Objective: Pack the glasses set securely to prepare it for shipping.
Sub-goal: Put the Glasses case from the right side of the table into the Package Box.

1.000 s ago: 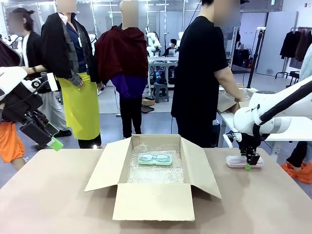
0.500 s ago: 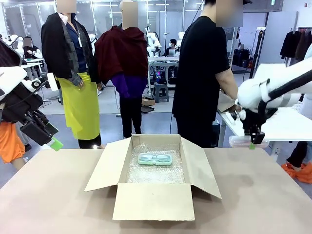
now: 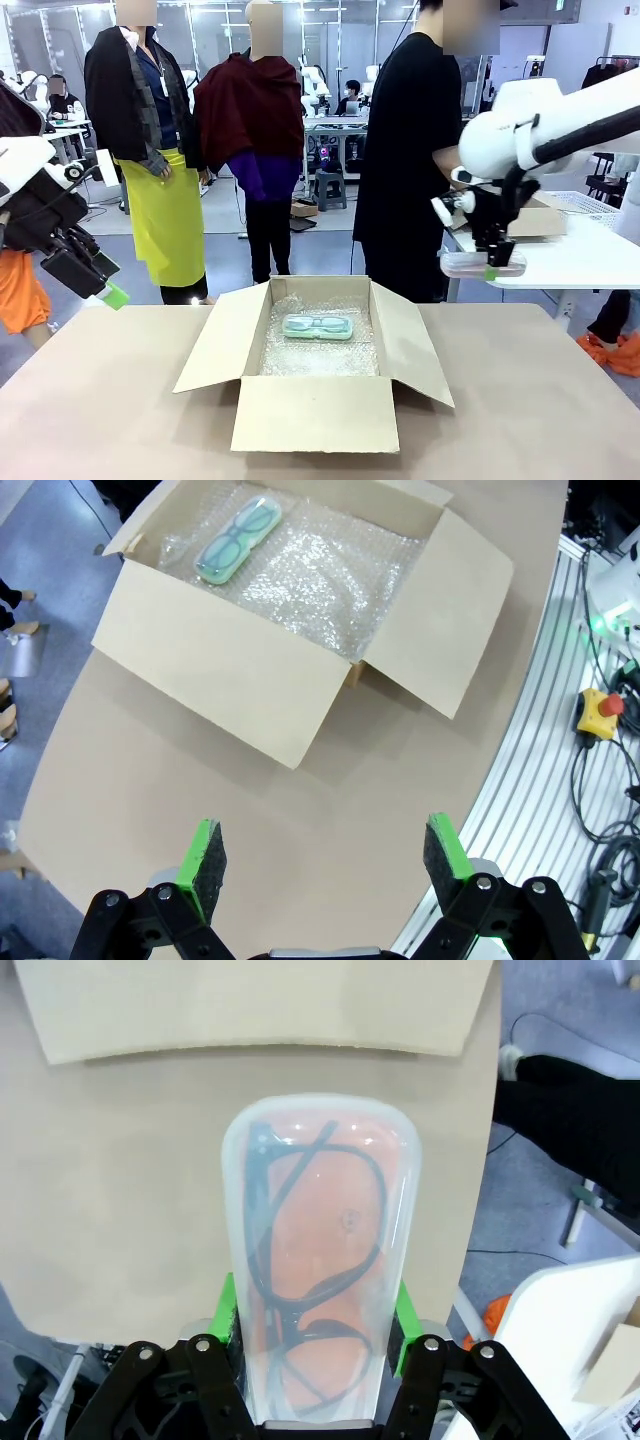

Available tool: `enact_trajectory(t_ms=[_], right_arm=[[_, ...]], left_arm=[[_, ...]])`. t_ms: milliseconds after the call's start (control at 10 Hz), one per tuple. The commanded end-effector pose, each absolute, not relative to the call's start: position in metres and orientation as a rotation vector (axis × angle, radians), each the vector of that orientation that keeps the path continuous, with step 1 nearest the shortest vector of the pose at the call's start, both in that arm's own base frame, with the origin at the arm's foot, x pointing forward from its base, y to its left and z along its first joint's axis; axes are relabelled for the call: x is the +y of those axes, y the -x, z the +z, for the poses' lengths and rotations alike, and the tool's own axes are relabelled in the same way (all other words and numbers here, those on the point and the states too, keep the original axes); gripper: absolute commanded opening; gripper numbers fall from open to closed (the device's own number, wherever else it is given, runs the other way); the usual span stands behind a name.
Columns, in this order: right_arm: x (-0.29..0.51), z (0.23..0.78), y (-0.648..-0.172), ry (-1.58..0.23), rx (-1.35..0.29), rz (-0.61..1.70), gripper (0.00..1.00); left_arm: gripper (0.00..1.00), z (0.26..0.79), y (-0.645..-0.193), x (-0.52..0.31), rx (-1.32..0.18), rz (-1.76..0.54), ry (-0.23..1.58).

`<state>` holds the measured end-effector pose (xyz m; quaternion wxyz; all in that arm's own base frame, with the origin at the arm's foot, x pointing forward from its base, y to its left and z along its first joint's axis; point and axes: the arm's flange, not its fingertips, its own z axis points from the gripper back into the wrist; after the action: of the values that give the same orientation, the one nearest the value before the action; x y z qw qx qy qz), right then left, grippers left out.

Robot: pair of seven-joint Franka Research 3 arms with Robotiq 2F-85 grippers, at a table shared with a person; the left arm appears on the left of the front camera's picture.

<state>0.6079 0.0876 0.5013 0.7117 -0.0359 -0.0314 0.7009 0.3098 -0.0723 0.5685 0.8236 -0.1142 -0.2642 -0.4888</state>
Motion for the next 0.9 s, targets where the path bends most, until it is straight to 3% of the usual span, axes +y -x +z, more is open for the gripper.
enact_trajectory(t_ms=[0,400,800], right_arm=[[0.138,0.515,-0.604,0.080,-0.073,1.545,0.28],[0.258,0.518,-0.590,0.094,-0.063,1.575,0.28],[0.337,0.485,-0.576,0.108,-0.023,1.585,0.28]], left_arm=[[1.00,0.568,-0.309,-0.069,-0.561,-1.061,0.255],[1.00,0.568,-0.309,-0.069,-0.561,-1.061,0.255],[1.00,0.568,-0.309,-0.069,-0.561,-1.061,0.255]])
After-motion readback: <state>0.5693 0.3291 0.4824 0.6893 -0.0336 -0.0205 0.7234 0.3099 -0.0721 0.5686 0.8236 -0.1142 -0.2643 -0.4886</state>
